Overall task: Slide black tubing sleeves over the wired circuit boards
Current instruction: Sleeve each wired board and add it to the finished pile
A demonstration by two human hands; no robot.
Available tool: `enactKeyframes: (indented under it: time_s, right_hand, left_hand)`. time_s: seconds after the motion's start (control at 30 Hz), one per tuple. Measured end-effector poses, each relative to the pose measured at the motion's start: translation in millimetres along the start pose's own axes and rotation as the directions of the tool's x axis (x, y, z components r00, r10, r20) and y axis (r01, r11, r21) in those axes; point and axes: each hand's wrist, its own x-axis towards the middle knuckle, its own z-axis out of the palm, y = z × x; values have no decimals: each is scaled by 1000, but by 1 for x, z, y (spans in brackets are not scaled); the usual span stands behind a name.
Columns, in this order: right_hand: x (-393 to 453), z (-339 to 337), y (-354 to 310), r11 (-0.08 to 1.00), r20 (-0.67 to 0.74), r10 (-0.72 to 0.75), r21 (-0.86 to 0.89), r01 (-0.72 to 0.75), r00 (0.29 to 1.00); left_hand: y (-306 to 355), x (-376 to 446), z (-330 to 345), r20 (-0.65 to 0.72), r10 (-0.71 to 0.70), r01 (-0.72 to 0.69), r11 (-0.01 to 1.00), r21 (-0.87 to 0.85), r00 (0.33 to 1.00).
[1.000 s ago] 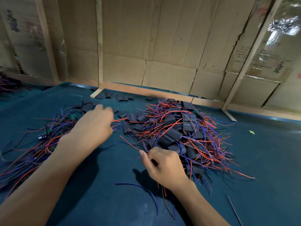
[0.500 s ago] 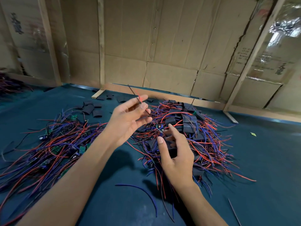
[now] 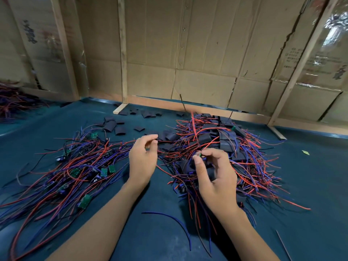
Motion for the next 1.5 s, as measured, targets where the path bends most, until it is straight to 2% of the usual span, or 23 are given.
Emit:
enactKeyframes:
  time_s: [0.03, 0.07, 0.13, 0.23, 0.33, 0.4, 0.47, 0.57, 0.7, 0.87, 0.93, 1.03, 1.17, 1.27, 1.4, 1.5]
  right_hand:
    - [2, -2, 0, 1000, -14, -4, 23, 4, 1000]
    - [3, -4, 0, 999, -28, -12, 42, 13, 1000]
    - [6, -7, -1, 994, -53, -36, 97, 41, 998]
    - [10, -8, -4, 984, -67, -50, 170, 60, 997]
    - [11, -9, -8, 973, -58, -5, 230, 19, 998]
    - [11, -9, -10, 953, -45, 47, 302, -31, 998]
    - [13, -10, -11, 921, -17, 123, 375, -108, 992]
    - [16, -14, -10, 835, 37, 286, 480, -268, 958]
    - [22, -18, -4, 800, 57, 415, 452, -394, 908]
    - [24, -21, -6, 798, 59, 405, 465, -384, 912]
    - [25, -23, -7, 765, 84, 410, 511, -392, 908]
    - [29, -25, -9, 641, 139, 452, 637, -429, 881]
    - [38, -38, -10, 336, 259, 530, 810, -480, 807]
    - [42, -55, -6, 116, 328, 528, 886, -449, 783]
    - [44, -70, 1, -47, 315, 554, 936, -349, 771]
    - [43, -75, 7, -122, 289, 575, 955, -269, 765]
  left_hand:
    - [-6, 2, 1, 20, 75, -77, 984, 164, 997]
    - [-11, 5, 3, 87, 83, -104, 958, 268, 993]
    - [-17, 11, 9, 225, 13, -118, 880, 461, 974]
    - [-21, 15, 17, 291, -32, -169, 751, 638, 956]
    - [-19, 19, 18, 349, -21, -226, 726, 650, 937]
    - [-20, 22, 19, 425, -5, -317, 660, 681, 905]
    - [-21, 25, 20, 509, -2, -413, 581, 701, 861]
    - [-25, 32, 20, 599, -8, -509, 518, 687, 801]
    - [-32, 37, 18, 606, 10, -524, 512, 680, 796]
    - [-37, 38, 20, 621, -4, -530, 516, 672, 784]
    - [-36, 39, 21, 626, -15, -526, 527, 667, 779]
    - [-35, 38, 18, 592, -4, -467, 609, 641, 806]
    - [-31, 34, 13, 533, 137, -490, 628, 605, 835]
    - [-21, 30, 10, 417, 226, -456, 646, 613, 880]
    - [-13, 27, 5, 276, 255, -376, 670, 640, 927]
    - [-11, 26, 1, 177, 254, -308, 819, 484, 951]
